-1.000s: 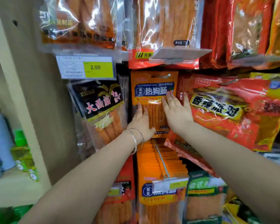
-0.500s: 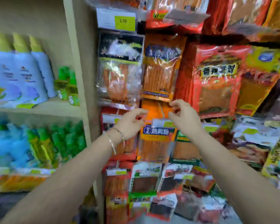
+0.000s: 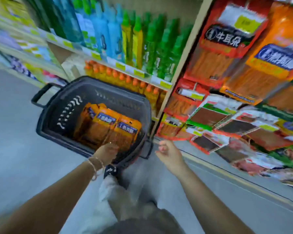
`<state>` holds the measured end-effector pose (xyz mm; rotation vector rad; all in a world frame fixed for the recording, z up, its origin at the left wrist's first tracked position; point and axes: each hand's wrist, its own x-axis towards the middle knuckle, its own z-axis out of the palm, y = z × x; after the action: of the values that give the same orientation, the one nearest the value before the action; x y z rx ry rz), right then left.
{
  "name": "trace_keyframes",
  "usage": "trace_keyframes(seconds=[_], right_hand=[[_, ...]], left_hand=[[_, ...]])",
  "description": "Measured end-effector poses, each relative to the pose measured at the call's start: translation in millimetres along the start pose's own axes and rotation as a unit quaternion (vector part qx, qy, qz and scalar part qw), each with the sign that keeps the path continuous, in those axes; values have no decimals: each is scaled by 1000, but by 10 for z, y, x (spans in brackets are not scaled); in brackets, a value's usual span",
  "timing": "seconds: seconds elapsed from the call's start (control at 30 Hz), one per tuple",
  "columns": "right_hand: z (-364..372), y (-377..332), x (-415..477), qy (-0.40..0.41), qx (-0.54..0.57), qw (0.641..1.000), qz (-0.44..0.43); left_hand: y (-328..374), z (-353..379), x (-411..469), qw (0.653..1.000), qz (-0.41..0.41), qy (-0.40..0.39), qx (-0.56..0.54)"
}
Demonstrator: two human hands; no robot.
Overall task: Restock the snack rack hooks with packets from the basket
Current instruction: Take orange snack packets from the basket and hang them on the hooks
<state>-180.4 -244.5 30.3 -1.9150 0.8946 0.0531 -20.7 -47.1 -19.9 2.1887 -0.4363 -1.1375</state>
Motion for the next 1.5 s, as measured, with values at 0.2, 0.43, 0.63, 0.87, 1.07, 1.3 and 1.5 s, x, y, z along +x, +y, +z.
trace_keyframes(seconds=[0.2,0.43,0.63,0.87,1.07,1.3,1.5], right_hand=[[1226,-310,578,-165,-50,983,60],[2257,-491,1652,-206,-30,967,148],[2934,-76,2391,-106,-1,965,238],[3524,245,2900,-32,117,928,352],[3548,108,2945,29,218,920,323],[2954,-182,2780,-44,427,855,292],[2810,-73,2804,-118,440,827,328]], left_hand=[[-591,-672,222,991,-90,67,-67],[-945,-1457,1150,993,-104,31,-43],[-1315,-1620,1932,983,-155,35,-95],[-1747,-1556,2241,966,-217,20,-139],[-1765,-1518,2275,964,-226,13,-143],[-1594,-1616,2410,959,-235,-4,-160],[-1556,-1665,2554,910,-272,-134,-281]])
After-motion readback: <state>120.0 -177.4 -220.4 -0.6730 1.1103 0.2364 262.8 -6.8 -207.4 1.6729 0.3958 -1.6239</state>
